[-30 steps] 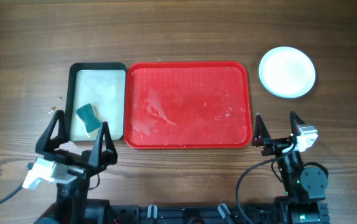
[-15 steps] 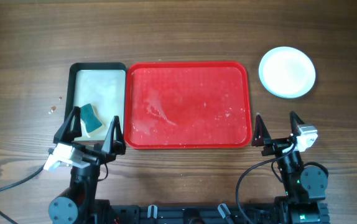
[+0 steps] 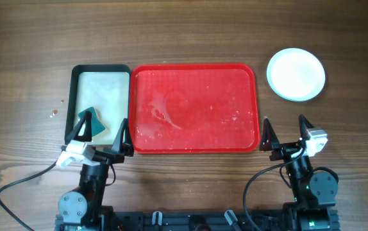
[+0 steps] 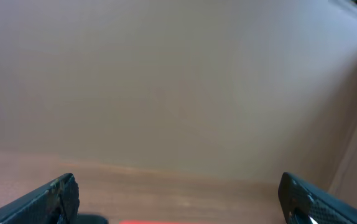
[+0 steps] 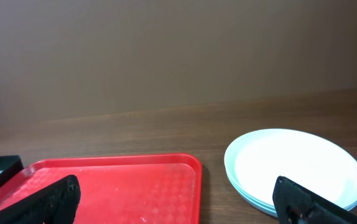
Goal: Clean dirty plates on tray and stack at the side
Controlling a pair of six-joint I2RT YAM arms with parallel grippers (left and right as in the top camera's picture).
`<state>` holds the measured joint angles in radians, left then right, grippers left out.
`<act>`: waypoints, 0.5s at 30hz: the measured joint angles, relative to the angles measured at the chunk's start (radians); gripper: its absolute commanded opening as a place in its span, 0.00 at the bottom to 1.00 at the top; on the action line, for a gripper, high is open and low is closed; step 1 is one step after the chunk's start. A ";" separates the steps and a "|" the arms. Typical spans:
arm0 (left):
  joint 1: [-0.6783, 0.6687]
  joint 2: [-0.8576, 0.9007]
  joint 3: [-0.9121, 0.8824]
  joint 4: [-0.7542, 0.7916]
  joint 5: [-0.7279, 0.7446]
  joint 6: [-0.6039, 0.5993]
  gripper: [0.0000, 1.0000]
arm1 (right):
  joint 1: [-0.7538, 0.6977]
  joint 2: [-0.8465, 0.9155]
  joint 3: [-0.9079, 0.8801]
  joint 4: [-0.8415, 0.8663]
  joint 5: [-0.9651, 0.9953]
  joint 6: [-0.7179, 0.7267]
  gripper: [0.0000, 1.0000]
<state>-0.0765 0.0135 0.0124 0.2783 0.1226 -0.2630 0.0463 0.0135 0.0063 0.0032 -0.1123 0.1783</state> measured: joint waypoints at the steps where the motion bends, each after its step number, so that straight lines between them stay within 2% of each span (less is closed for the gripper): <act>1: 0.001 0.000 0.000 -0.021 0.000 0.000 1.00 | 0.000 0.000 0.000 0.000 0.000 0.000 1.00; 11: 0.060 0.000 -0.004 -0.336 0.003 0.000 1.00 | 0.000 0.000 0.000 0.000 0.000 0.000 1.00; 15: 0.060 0.000 -0.004 -0.338 0.002 0.000 1.00 | 0.000 0.000 0.000 0.000 0.000 0.000 1.00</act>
